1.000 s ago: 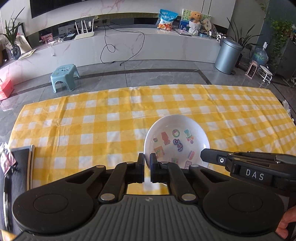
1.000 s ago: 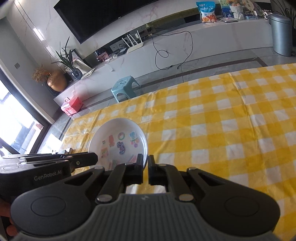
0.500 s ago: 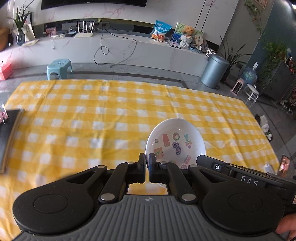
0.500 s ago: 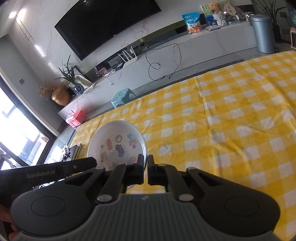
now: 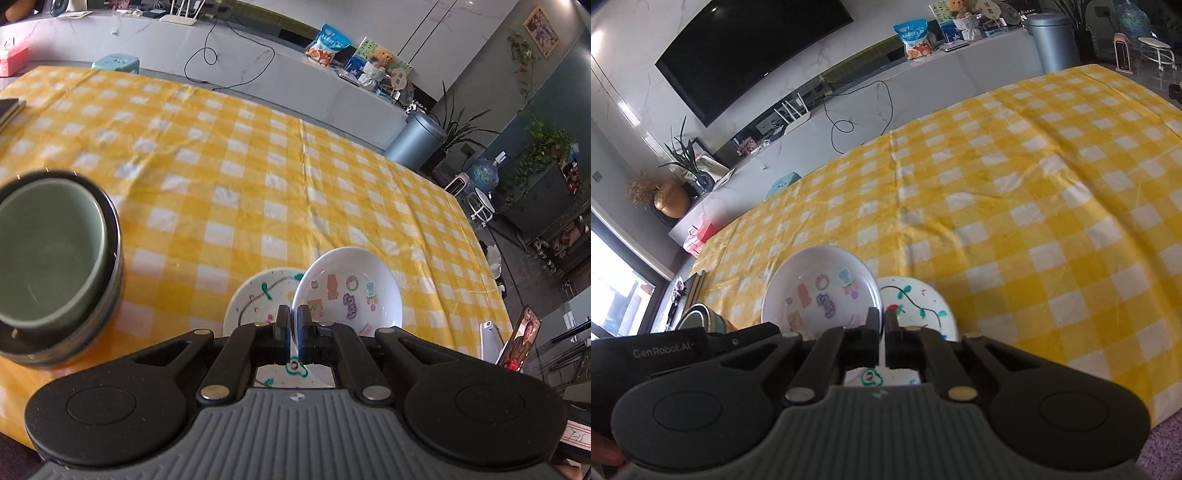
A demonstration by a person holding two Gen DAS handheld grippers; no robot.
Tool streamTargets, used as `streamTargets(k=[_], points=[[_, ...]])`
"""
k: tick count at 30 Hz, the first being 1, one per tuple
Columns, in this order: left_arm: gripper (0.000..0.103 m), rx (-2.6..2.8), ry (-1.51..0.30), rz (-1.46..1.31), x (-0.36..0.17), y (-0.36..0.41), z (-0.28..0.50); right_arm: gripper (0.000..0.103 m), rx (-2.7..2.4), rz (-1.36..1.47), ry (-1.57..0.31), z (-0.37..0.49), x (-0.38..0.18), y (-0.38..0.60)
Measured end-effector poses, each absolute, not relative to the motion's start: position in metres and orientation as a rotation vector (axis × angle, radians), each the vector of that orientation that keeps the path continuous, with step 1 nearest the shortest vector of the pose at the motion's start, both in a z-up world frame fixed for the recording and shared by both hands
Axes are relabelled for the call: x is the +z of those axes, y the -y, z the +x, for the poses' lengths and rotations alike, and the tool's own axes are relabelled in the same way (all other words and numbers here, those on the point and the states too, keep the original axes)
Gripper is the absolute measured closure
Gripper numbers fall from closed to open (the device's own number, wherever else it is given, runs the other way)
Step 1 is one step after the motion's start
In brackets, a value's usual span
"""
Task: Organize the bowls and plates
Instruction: 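Lift the sticker bowl and lower it onto the painted plate, then open both grippers and withdraw from the sticker bowl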
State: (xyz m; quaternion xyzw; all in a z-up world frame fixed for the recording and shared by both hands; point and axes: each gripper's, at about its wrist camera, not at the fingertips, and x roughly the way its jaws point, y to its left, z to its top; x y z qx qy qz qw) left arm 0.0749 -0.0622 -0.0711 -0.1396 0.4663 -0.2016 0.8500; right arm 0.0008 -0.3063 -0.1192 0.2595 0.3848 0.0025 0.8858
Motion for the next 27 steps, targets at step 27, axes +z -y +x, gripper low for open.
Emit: streamTargets(k=[27], points=[[0.099,-0.329,-1.078,-0.199,-0.115,0.081,0.077,0.103,-0.043,0.469,-0.907,0.021,-0.164,0.297]])
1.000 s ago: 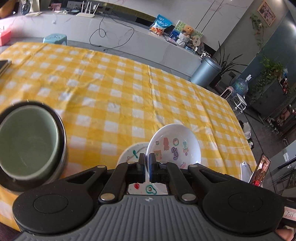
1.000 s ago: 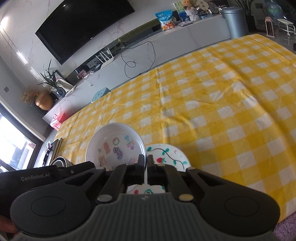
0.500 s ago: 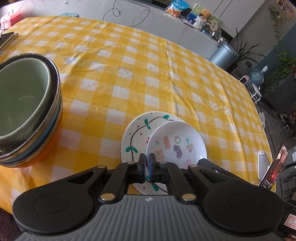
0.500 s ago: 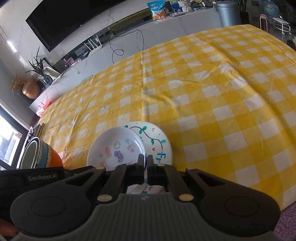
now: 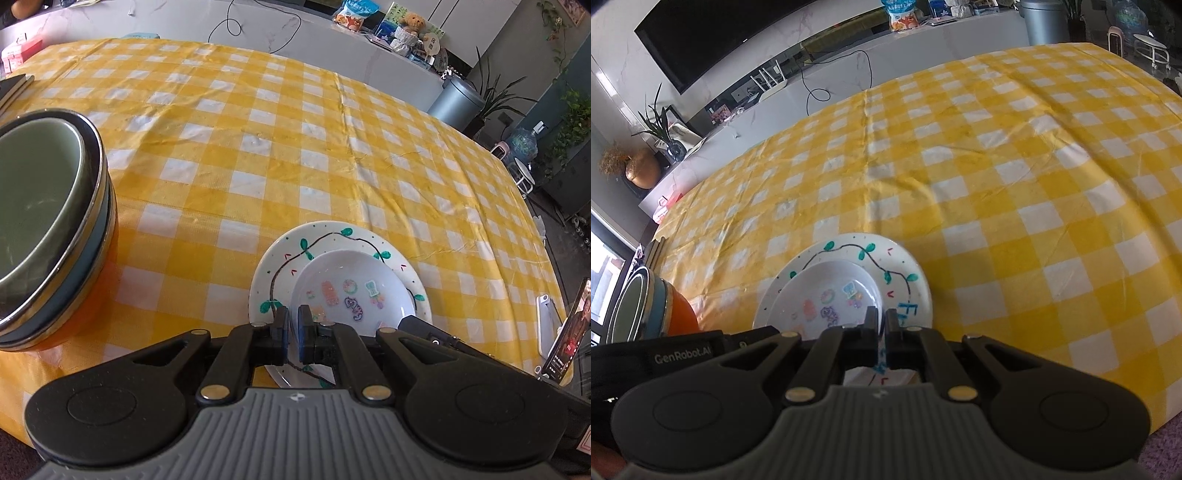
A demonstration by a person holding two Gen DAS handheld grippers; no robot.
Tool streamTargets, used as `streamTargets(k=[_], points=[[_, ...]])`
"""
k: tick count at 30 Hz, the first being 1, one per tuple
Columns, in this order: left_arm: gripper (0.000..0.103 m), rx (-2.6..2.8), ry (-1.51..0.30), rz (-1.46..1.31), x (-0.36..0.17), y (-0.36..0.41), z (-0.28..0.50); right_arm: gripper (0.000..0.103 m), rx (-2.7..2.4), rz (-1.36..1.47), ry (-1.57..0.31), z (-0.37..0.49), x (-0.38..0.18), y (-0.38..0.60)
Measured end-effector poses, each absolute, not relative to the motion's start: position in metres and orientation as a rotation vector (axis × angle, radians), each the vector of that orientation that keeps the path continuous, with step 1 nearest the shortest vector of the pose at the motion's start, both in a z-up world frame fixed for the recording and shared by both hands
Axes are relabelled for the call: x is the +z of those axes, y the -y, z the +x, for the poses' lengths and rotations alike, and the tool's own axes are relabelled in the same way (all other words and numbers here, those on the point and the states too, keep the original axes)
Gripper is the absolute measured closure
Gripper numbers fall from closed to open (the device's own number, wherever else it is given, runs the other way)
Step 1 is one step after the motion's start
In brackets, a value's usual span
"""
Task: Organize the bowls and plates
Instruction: 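Open both grippers and withdraw from the sticker bowl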
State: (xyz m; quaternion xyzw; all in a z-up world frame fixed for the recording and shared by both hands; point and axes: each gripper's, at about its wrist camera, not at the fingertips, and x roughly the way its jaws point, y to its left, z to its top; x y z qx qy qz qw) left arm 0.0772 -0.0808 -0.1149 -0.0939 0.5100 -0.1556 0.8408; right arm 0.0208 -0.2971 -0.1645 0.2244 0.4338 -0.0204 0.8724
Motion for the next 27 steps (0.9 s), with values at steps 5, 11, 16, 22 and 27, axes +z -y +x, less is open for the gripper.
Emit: streamTargets(k=[5,11,16,22,27], points=[[0.093,-0.334,-1.062,-0.196,-0.115,0.081,0.078,0.099,-0.046,0.453,-0.895,0.022,-0.166,0.295],[0.071,-0.338,-1.009,-0.193,-0.105,0.078,0.074,0.086,-0.055,0.432,-0.859,0.02,-0.159,0.294],[0.066,-0.353,-0.938,-0.158,-0.087,0.079,0.067,0.072,-0.069,0.357,-0.8,0.016,-0.142,0.288],[0.065,-0.342,-0.793,-0.047,-0.051,0.074,0.05,0.054,-0.096,0.275,-0.749,0.015,-0.116,0.278],[0.065,-0.276,-0.697,0.005,-0.024,0.051,0.045,0.042,-0.141,0.213,-0.717,0.013,-0.099,0.263]])
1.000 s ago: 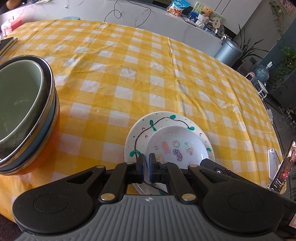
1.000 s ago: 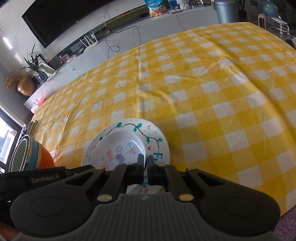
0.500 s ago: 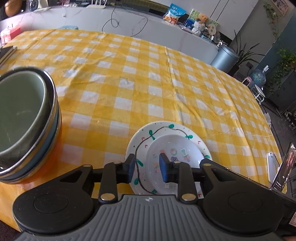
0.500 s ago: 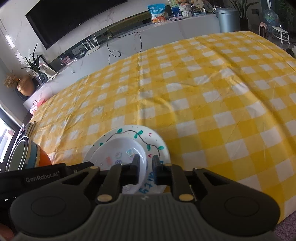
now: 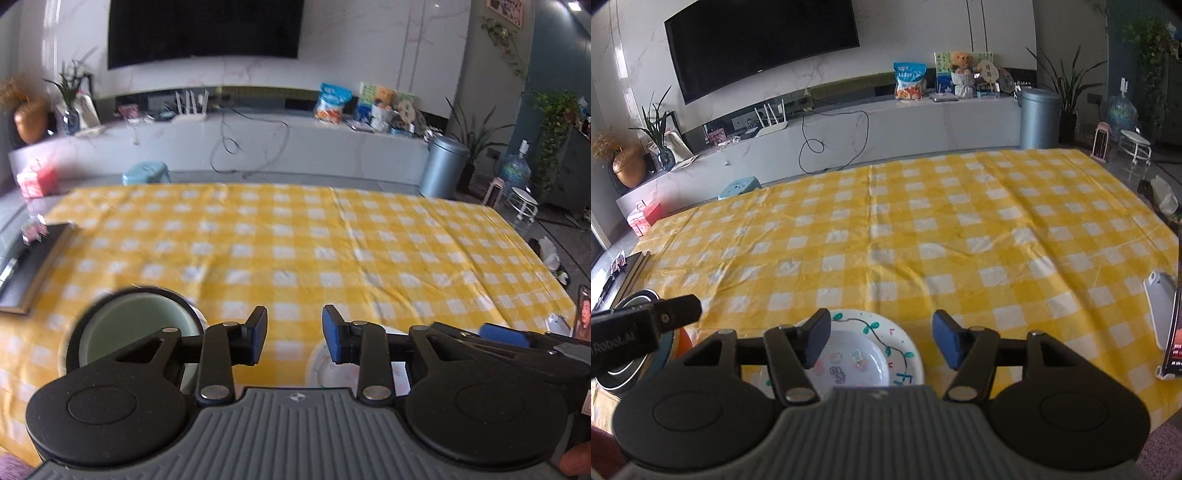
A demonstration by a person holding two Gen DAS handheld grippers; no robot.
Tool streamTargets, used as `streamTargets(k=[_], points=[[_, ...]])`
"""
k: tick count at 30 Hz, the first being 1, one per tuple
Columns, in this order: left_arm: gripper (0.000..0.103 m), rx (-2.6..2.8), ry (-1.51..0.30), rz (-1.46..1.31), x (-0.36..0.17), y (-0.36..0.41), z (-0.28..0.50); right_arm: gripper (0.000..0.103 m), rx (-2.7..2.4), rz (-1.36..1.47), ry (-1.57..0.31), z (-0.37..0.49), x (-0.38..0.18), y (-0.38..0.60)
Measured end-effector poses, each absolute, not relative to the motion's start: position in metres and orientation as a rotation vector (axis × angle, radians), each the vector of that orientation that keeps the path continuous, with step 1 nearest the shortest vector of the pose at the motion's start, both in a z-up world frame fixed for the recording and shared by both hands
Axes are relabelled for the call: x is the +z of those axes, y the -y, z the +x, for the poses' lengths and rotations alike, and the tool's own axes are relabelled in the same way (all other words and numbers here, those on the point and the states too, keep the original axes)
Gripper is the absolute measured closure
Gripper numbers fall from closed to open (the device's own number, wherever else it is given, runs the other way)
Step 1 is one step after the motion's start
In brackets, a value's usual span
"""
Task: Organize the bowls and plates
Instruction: 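Open both grippers and withdraw from the sticker bowl, then move both grippers to the nested bowl stack and close on its rim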
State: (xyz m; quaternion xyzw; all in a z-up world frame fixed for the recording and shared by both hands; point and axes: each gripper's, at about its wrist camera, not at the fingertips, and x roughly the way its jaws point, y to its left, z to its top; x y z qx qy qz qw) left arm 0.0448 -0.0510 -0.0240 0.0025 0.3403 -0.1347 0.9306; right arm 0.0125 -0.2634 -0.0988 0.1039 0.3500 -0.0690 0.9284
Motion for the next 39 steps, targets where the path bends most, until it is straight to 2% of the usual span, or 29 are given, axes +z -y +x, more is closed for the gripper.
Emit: streamTargets(k=[6,8,10,13,17,33,39], points=[[0.063,-0.172,-0.707,0.022,-0.006,0.006,0.053,0.042,-0.069,0.245,-0.699,0.015,-0.084,0.242],[0.056,-0.136,-0.719,0.01,-0.004,-0.01,0.056,0.042,-0.025,0.255,-0.722,0.02,-0.082,0.232],[0.053,-0.112,-0.734,-0.003,-0.003,-0.027,0.059,0.042,0.024,0.271,-0.741,0.024,-0.081,0.22],[0.046,-0.078,-0.75,-0.016,-0.003,-0.047,0.062,0.035,0.079,0.295,-0.768,0.03,-0.08,0.203],[0.042,-0.047,-0.775,-0.041,-0.008,-0.069,0.066,0.029,0.146,0.325,-0.79,0.038,-0.078,0.18],[0.039,-0.039,-0.958,-0.358,-0.072,-0.119,0.089,0.028,0.17,0.492,-1.033,0.085,-0.126,0.137],[0.039,-0.048,-0.999,-0.445,-0.088,-0.125,0.097,0.028,0.178,0.513,-1.064,0.096,-0.139,0.128]])
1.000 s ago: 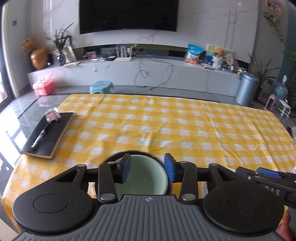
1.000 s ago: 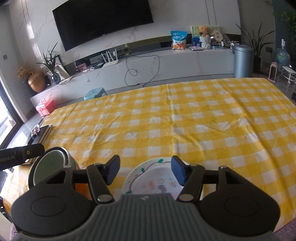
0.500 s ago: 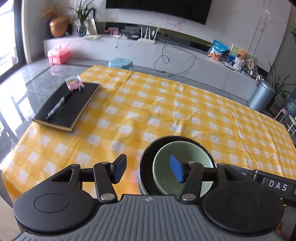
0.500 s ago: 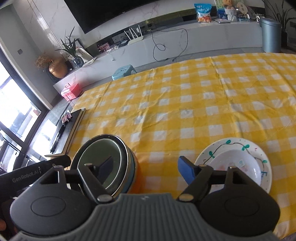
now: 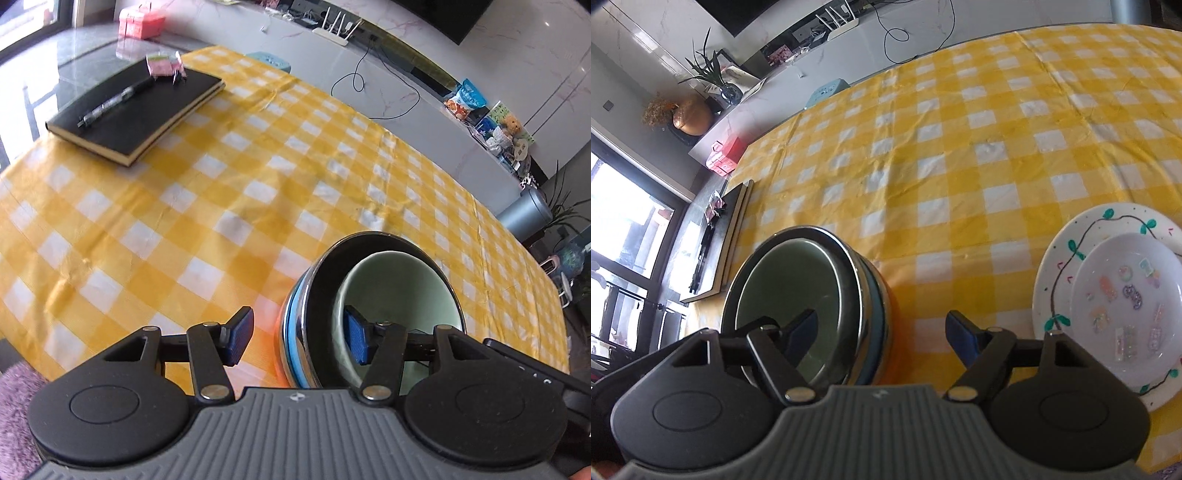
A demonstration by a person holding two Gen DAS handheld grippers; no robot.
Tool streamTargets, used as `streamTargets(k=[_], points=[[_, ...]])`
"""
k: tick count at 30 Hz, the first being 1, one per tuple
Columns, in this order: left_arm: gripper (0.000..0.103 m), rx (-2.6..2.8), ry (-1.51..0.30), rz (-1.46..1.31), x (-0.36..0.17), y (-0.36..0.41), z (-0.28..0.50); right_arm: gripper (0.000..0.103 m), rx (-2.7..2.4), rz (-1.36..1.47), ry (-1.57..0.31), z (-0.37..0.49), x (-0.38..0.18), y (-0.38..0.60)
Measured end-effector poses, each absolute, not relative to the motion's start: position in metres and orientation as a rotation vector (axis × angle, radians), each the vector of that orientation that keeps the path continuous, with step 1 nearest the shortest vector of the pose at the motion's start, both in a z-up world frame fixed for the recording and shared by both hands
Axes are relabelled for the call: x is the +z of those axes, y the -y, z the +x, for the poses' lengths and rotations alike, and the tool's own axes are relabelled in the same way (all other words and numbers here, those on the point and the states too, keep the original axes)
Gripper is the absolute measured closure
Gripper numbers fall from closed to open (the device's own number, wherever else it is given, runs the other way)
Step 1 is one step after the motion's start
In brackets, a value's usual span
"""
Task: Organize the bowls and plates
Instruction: 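Move both grippers to the nested bowl stack and close on its rim, then lift the bowl stack and carry it over the painted plate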
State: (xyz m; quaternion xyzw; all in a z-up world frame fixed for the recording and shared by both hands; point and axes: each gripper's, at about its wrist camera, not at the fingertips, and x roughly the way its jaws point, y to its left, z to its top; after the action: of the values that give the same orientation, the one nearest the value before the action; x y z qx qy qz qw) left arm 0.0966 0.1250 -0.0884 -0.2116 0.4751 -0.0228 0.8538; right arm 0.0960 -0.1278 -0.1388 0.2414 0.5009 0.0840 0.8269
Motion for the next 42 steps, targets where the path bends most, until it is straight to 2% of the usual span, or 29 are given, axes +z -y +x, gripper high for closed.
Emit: streamTargets(k=[7,13,19,32,42], points=[[0.042,-0.054,-1.024,-0.472,-0.098,-0.124,0.106,0.034,0.165,0.566,-1.099,0.105,-0.153,0.13],[0.05,-0.08,-1.039,-0.485,-0.102,-0.12,0.109,0.041,0.165,0.601,-1.118,0.107,-0.16,0.133],[0.051,-0.076,-1.046,-0.474,-0.101,-0.117,0.109,0.058,0.209,0.657,-1.122,0.107,-0.162,0.135],[0.052,-0.064,-1.037,-0.472,-0.098,-0.116,0.108,0.062,0.198,0.631,-1.102,0.105,-0.155,0.13],[0.052,-0.074,-0.99,-0.441,-0.069,-0.102,0.099,0.064,0.211,0.663,-1.069,0.095,-0.136,0.146]])
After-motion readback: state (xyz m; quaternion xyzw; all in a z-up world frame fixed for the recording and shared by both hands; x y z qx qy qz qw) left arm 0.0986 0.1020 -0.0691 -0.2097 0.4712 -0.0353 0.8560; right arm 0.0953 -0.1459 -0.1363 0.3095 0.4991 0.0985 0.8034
